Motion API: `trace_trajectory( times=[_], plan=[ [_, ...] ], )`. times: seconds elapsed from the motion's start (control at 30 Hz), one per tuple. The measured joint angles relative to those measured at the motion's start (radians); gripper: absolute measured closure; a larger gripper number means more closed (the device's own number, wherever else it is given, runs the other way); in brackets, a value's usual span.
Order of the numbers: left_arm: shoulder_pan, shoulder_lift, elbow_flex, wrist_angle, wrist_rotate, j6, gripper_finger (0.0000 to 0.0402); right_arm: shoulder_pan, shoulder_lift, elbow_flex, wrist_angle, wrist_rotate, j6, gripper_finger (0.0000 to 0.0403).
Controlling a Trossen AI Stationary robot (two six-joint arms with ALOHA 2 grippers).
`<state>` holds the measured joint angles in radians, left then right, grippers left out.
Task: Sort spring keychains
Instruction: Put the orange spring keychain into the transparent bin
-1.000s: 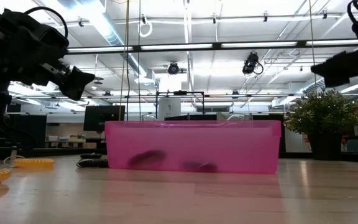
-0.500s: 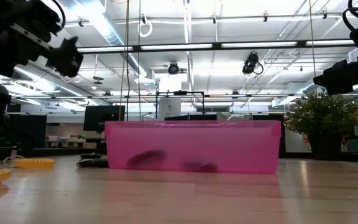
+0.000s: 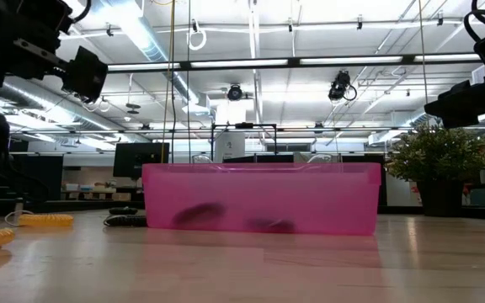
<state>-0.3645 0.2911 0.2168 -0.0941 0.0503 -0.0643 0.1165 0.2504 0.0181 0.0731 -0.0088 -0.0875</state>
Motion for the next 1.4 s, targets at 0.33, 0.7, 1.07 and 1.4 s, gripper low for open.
trace_trajectory(
  times=[0.33, 0.7, 1.07, 1.4],
  plan=[
    [-0.142, 0.345, 0.21, -0.402, -0.308, -0.204, 0.0065, 0.0, 0.0, 0.0, 0.001, 0.0, 0.0, 0.0237],
    [-0.156, 0.713, 0.296, -0.437, -0.37, -0.263, 0.0065, 0.0, 0.0, 0.0, 0.001, 0.0, 0.0, 0.0237],
    [-0.112, 0.927, 0.32, -0.46, -0.309, -0.409, 0.0073, 0.0, 0.0, 0.0, 0.001, 0.0, 0.0, 0.0237],
    [-0.059, 1.105, 0.33, -0.438, -0.175, -0.474, 0.0099, 0.0, 0.0, 0.0, 0.001, 0.001, 0.0, 0.0237]
  ],
)
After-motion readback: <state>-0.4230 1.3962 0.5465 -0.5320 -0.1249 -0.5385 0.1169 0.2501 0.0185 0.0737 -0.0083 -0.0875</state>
